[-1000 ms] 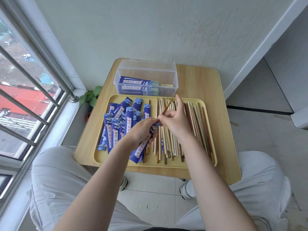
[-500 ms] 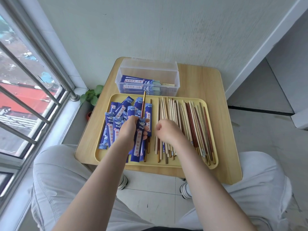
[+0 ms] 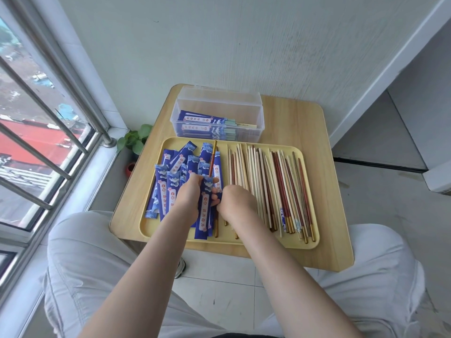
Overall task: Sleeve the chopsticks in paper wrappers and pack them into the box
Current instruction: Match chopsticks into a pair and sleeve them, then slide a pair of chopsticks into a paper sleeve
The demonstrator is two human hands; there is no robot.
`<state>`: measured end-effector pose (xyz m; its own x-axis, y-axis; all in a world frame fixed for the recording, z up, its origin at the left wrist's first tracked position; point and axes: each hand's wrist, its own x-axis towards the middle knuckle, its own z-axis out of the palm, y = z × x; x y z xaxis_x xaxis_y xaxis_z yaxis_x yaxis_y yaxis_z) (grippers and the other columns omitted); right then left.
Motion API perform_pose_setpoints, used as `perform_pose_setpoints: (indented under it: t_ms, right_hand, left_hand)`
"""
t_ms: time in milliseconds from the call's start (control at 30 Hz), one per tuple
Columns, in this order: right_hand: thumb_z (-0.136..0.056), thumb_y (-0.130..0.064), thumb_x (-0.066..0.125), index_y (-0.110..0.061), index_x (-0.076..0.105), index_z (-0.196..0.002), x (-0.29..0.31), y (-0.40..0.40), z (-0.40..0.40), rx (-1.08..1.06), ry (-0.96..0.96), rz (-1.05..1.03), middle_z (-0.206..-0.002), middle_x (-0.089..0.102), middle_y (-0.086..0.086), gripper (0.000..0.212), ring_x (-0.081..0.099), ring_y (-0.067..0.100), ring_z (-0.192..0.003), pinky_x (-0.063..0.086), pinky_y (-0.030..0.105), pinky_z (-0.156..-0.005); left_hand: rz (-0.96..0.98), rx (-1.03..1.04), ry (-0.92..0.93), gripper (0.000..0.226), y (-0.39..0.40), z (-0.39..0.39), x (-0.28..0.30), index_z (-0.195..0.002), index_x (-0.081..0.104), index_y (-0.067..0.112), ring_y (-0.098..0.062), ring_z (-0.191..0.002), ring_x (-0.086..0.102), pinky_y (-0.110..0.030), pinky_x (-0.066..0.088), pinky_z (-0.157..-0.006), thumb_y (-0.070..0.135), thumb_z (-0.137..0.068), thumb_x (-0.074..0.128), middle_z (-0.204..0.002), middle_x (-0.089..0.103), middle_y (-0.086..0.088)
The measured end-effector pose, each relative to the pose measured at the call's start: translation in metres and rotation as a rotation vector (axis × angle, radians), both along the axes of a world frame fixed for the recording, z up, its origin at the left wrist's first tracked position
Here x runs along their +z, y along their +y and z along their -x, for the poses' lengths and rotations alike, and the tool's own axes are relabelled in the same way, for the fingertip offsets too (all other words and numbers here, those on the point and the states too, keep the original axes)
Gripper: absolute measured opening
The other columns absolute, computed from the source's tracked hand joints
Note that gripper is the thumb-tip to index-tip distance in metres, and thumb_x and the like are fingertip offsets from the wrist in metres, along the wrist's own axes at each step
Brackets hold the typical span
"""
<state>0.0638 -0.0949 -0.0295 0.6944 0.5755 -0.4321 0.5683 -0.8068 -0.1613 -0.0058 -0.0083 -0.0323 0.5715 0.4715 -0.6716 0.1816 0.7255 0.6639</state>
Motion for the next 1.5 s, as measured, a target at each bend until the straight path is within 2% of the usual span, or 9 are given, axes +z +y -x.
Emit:
perform_pose_setpoints:
  t_ms: [300, 433, 600, 733, 800, 900, 1067, 1200, 1500]
  right_hand:
    - [-0.096, -0.046, 0.06, -0.013, 0.059, -0.103, 0.009, -0.006, -0.001, -0.133, 0.062, -0.129, -0.089, 0.059, 0.001, 0.033, 0.06, 0.019, -0.077, 0.046, 0.027, -0.058]
    - [-0.095, -0.023, 0.06, -0.009, 0.054, -0.105, 0.03, -0.021, -0.019, -0.214, 0.015, -0.286, -0.085, 0.059, 0.001, 0.018, 0.06, 0.018, -0.072, 0.041, 0.026, -0.05]
    - [-0.093, -0.012, 0.058, -0.019, 0.064, -0.099, 0.062, -0.037, -0.048, -0.429, 0.119, -0.722, -0.085, 0.068, -0.002, 0.01, 0.069, 0.015, -0.071, 0.061, 0.035, -0.069]
    - [-0.098, -0.022, 0.06, -0.018, 0.069, -0.085, 0.069, -0.042, -0.06, -0.631, 0.073, -1.199, -0.067, 0.068, -0.003, 0.016, 0.065, 0.012, -0.055, 0.061, 0.037, -0.063]
    - [-0.1, -0.028, 0.056, -0.019, 0.067, -0.082, 0.066, -0.045, -0.065, -0.707, 0.004, -1.328, -0.068, 0.066, -0.004, 0.023, 0.063, 0.015, -0.06, 0.058, 0.039, -0.062]
    - [-0.102, -0.037, 0.044, -0.015, 0.061, -0.091, 0.058, -0.049, -0.072, -0.804, -0.018, -1.375, -0.084, 0.064, 0.0, 0.03, 0.062, 0.019, -0.075, 0.054, 0.04, -0.07]
    - [-0.105, -0.035, 0.04, -0.01, 0.058, -0.095, 0.049, -0.053, -0.078, -0.856, -0.039, -1.36, -0.088, 0.063, 0.005, 0.032, 0.06, 0.021, -0.076, 0.049, 0.032, -0.067]
    - [-0.108, -0.029, 0.039, -0.008, 0.057, -0.1, 0.049, -0.057, -0.081, -0.897, -0.075, -1.351, -0.098, 0.065, 0.001, 0.028, 0.063, 0.016, -0.085, 0.048, 0.012, -0.064]
    - [-0.108, -0.026, 0.039, -0.001, 0.059, -0.106, 0.043, -0.061, -0.084, -0.908, -0.073, -1.308, -0.098, 0.063, 0.001, 0.033, 0.054, -0.002, -0.075, 0.039, 0.002, -0.056]
  left_hand:
    - [-0.017, 0.006, 0.05, 0.043, 0.002, 0.001, 0.0, -0.107, 0.068, -0.002, -0.02, -0.055, 0.055, -0.032, 0.054, -0.061, 0.028, -0.106, 0.037, -0.066, 0.065, -0.011]
    - [-0.004, -0.008, 0.055, 0.041, 0.002, -0.001, 0.0, -0.106, 0.068, -0.001, -0.019, -0.052, 0.055, -0.035, 0.057, -0.069, 0.026, -0.105, 0.038, -0.062, 0.064, -0.008]
    - [-0.046, -0.023, 0.089, 0.037, -0.001, -0.002, 0.003, -0.107, 0.068, 0.0, -0.019, -0.055, 0.056, -0.034, 0.058, -0.068, 0.023, -0.104, 0.039, -0.062, 0.065, -0.007]
    - [-0.111, -0.047, 0.115, 0.034, -0.003, -0.004, 0.006, -0.105, 0.069, 0.002, -0.019, -0.058, 0.058, -0.032, 0.056, -0.06, 0.02, -0.101, 0.04, -0.066, 0.067, -0.009]
    - [-0.155, -0.077, 0.139, 0.032, -0.005, -0.004, 0.009, -0.101, 0.069, 0.004, -0.02, -0.059, 0.057, -0.031, 0.053, -0.057, 0.02, -0.101, 0.041, -0.066, 0.068, -0.009]
    - [-0.243, -0.166, 0.19, 0.028, -0.006, -0.004, 0.016, -0.095, 0.065, 0.005, -0.022, -0.057, 0.055, -0.03, 0.048, -0.056, 0.019, -0.1, 0.042, -0.069, 0.066, -0.01]
    - [-0.409, -0.46, 0.248, 0.04, -0.005, -0.005, 0.016, -0.087, 0.071, 0.004, -0.02, -0.05, 0.054, -0.026, 0.047, -0.05, 0.026, -0.099, 0.039, -0.068, 0.067, -0.012]
    - [-0.445, -0.609, 0.212, 0.044, -0.003, -0.004, 0.015, -0.089, 0.073, 0.003, -0.019, -0.047, 0.052, -0.028, 0.046, -0.051, 0.026, -0.099, 0.037, -0.071, 0.066, -0.016]
    - [-0.445, -0.73, 0.175, 0.05, -0.001, -0.002, 0.011, -0.092, 0.075, 0.0, -0.02, -0.047, 0.048, -0.03, 0.046, -0.055, 0.027, -0.099, 0.033, -0.067, 0.063, -0.016]
